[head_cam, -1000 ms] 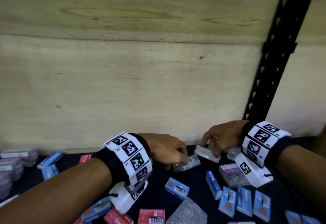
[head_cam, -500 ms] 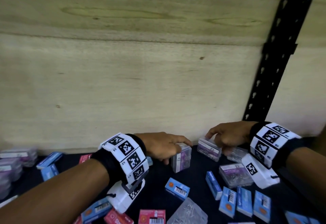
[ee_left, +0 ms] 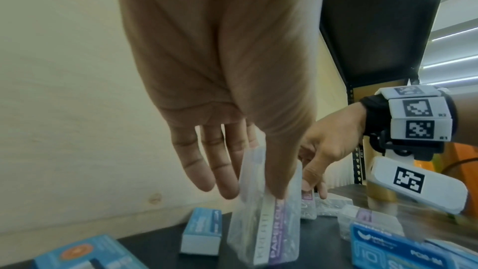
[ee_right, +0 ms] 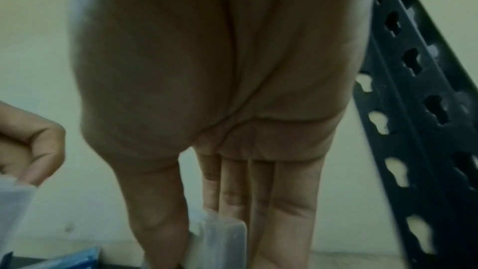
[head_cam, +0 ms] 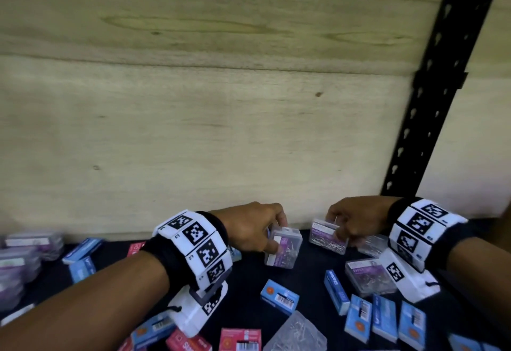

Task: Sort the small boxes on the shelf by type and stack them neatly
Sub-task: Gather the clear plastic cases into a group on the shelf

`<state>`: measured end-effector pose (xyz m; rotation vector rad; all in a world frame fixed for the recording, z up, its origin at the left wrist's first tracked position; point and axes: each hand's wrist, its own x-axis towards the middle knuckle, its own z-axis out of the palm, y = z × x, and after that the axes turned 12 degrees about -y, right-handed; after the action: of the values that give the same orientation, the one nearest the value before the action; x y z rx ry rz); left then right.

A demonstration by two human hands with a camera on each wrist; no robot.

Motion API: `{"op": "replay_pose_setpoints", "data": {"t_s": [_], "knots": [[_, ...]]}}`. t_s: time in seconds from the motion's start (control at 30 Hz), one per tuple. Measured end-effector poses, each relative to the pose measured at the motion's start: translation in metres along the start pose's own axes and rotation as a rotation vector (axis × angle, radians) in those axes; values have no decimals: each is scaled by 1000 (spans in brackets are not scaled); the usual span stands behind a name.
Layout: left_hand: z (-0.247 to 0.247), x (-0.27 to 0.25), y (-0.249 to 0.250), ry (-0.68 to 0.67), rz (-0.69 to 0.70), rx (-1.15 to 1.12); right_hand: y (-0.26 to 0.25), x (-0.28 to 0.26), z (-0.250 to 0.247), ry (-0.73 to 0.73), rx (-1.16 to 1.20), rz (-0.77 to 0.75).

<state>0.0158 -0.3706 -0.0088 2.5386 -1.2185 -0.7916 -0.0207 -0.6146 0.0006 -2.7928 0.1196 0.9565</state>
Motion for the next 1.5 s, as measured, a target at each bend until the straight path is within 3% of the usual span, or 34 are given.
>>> {"op": "replay_pose_setpoints", "data": {"t_s": [0.17, 0.4, 0.87, 1.03, 1.23, 1.5], "knots": [[-10, -23, -7, 65, 34, -37, -19, -10, -8, -7, 30, -70], [-21, -87, -30, 110, -41, -66, -77, -16, -14, 8, 4, -226], [-13, -289, -134, 188, -495, -38, -293, -20, 11, 66, -290, -565], [0, -339, -165, 182, -652, -9, -367, -20, 30, 124, -423, -671], [17, -362, -199, 129, -751, -5, -429, -14, 56, 140, -467, -762], [36, -372, -226, 126, -752, -20, -469, -2, 81, 137, -536, -786]]}}
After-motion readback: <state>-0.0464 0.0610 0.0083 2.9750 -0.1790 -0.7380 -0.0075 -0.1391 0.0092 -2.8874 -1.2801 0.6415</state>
